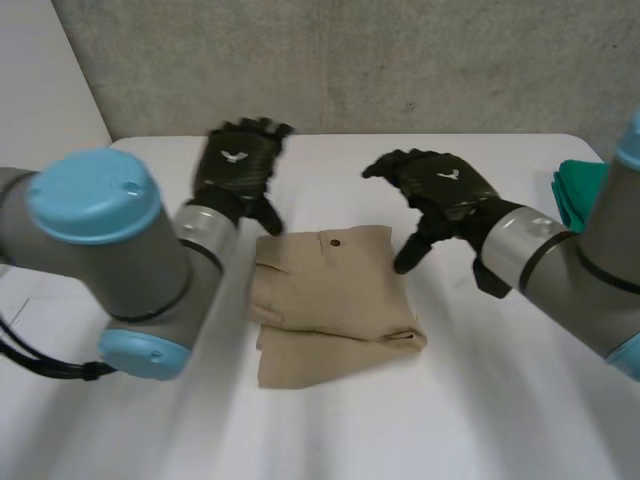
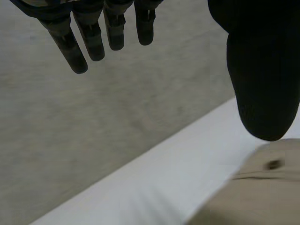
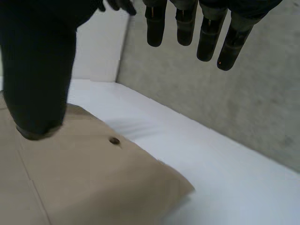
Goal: Fold the laundry.
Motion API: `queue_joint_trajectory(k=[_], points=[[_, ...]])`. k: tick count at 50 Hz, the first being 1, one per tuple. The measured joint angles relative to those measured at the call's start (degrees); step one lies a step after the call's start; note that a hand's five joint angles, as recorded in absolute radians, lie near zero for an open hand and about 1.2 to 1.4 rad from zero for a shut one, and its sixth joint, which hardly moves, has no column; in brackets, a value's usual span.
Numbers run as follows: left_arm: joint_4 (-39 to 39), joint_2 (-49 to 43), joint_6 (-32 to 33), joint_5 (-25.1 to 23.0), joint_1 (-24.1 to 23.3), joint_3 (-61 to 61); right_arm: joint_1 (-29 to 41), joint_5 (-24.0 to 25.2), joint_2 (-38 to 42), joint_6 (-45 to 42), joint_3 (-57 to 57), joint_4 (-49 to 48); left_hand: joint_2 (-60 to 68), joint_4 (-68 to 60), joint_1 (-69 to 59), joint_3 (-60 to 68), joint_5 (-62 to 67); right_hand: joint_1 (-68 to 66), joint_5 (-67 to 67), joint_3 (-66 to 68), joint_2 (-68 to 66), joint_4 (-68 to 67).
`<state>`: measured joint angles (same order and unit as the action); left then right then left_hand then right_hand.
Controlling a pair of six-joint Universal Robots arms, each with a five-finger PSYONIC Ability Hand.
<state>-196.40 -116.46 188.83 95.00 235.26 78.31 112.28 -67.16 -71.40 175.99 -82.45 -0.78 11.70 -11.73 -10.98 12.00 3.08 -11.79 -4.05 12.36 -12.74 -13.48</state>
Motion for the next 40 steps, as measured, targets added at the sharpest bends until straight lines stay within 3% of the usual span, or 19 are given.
queue_joint_trajectory(k=[9,18,27,40], points=[[6.48,-6.60,-2.84,-2.14,-3.11,-5.07,-1.54,-0.05,2.52,0.56,0.81,2.19,0.00,0.00,0.00,0.00,-0.01,0.00,0.00,0.00,0.00,0.00],[14.70,-12.09,-2.66,3.02,-2.53,-6.79,-0.52,-0.59,14.19,-0.27,9.60,7.17,0.00,0.00,0.00,0.01,0.00,0.00,0.00,0.00,0.00,0.00],[18.46,-13.73,0.95,5.34,-2.75,-5.36,2.95,-5.57,24.14,-6.93,16.65,10.77,0.00,0.00,0.00,0.01,0.00,0.11,0.00,0.00,0.00,0.00],[19.72,-14.28,2.11,5.17,-2.86,-3.67,3.77,-10.25,25.10,-14.83,15.11,9.69,0.00,0.00,0.43,0.01,0.00,3.90,0.17,0.00,2.93,0.00]])
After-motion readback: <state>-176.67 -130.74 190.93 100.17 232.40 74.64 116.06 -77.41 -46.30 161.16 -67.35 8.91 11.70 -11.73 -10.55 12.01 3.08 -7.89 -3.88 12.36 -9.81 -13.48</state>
